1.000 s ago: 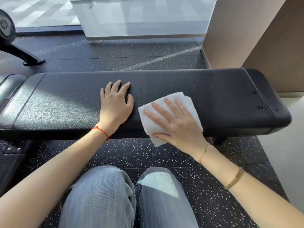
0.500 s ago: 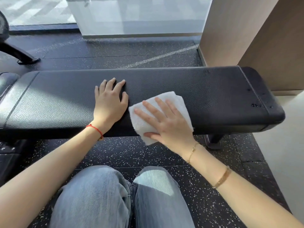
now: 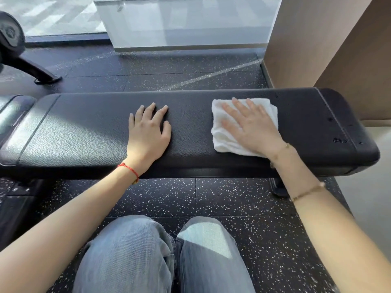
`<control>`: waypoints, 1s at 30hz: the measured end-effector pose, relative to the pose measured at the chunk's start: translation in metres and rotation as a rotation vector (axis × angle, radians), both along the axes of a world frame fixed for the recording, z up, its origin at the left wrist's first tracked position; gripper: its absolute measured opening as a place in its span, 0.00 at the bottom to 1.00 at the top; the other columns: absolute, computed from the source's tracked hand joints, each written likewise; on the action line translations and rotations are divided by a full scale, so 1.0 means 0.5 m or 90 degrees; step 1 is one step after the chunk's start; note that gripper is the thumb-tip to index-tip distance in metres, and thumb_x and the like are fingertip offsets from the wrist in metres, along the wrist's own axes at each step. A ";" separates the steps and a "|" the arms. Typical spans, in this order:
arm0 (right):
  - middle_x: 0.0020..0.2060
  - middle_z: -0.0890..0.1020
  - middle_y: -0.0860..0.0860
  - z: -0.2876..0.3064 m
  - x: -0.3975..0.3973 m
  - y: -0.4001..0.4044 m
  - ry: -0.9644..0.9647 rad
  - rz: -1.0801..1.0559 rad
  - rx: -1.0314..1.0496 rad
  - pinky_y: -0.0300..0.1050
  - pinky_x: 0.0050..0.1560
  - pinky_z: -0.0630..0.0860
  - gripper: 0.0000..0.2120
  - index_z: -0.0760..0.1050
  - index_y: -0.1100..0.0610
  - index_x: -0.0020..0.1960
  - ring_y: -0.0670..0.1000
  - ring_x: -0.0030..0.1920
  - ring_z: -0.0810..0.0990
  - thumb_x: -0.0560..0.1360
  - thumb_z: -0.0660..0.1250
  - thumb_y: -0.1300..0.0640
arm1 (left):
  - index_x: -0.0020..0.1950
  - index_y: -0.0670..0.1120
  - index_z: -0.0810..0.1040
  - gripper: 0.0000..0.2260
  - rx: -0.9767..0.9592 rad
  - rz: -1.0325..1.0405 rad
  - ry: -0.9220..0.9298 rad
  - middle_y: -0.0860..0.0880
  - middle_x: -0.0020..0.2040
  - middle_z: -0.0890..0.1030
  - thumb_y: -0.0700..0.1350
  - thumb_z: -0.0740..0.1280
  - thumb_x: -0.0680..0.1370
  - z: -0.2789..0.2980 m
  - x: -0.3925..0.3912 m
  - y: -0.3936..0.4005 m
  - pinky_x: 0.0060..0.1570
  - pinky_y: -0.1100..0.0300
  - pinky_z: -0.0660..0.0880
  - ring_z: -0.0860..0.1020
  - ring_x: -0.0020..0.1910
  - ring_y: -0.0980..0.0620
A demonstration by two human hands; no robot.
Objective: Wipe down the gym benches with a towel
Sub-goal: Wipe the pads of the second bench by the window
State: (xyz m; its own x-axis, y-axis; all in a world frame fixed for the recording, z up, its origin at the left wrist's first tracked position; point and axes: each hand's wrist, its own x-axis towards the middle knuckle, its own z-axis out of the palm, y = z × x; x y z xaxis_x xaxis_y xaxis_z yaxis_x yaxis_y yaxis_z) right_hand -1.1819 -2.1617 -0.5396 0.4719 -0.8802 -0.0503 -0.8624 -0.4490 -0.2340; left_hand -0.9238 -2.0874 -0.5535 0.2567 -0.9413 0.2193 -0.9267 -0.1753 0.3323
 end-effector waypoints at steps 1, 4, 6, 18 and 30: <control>0.81 0.46 0.45 0.005 0.023 -0.027 0.022 -0.009 0.008 0.54 0.78 0.37 0.32 0.45 0.39 0.80 0.53 0.80 0.42 0.77 0.36 0.32 | 0.75 0.52 0.67 0.21 -0.001 0.001 0.001 0.45 0.77 0.65 0.50 0.57 0.82 0.001 0.000 0.000 0.78 0.43 0.49 0.58 0.78 0.43; 0.81 0.44 0.46 0.009 0.098 -0.046 0.054 0.004 0.010 0.56 0.78 0.36 0.28 0.43 0.39 0.80 0.55 0.80 0.39 0.82 0.41 0.36 | 0.74 0.52 0.69 0.21 -0.010 0.009 0.003 0.46 0.75 0.67 0.50 0.58 0.81 0.005 -0.002 -0.001 0.77 0.43 0.51 0.59 0.77 0.43; 0.80 0.43 0.46 0.004 0.120 -0.013 0.048 0.030 0.002 0.56 0.78 0.35 0.27 0.42 0.39 0.80 0.55 0.80 0.39 0.82 0.41 0.37 | 0.74 0.52 0.70 0.20 -0.014 0.009 -0.002 0.46 0.75 0.68 0.50 0.59 0.81 0.005 0.001 0.000 0.76 0.43 0.52 0.60 0.76 0.43; 0.81 0.48 0.46 -0.001 0.026 -0.081 0.037 -0.077 -0.028 0.53 0.78 0.38 0.25 0.46 0.40 0.80 0.54 0.80 0.43 0.83 0.42 0.41 | 0.74 0.52 0.69 0.21 -0.011 0.010 -0.010 0.46 0.75 0.67 0.50 0.59 0.81 0.004 -0.002 0.000 0.76 0.42 0.52 0.60 0.76 0.43; 0.80 0.47 0.42 -0.007 0.034 0.052 -0.016 0.091 -0.041 0.49 0.77 0.34 0.27 0.44 0.34 0.78 0.51 0.80 0.42 0.79 0.38 0.36 | 0.73 0.54 0.70 0.20 -0.018 0.005 0.005 0.47 0.75 0.68 0.51 0.59 0.81 0.000 0.008 -0.002 0.76 0.43 0.53 0.60 0.76 0.45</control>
State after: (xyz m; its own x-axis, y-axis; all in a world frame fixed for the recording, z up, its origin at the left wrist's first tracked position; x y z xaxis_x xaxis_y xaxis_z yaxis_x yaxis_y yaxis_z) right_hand -1.1651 -2.1356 -0.5432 0.5928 -0.8051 0.0180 -0.7828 -0.5813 -0.2218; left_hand -0.9198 -2.0886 -0.5535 0.2663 -0.9325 0.2441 -0.9228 -0.1735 0.3440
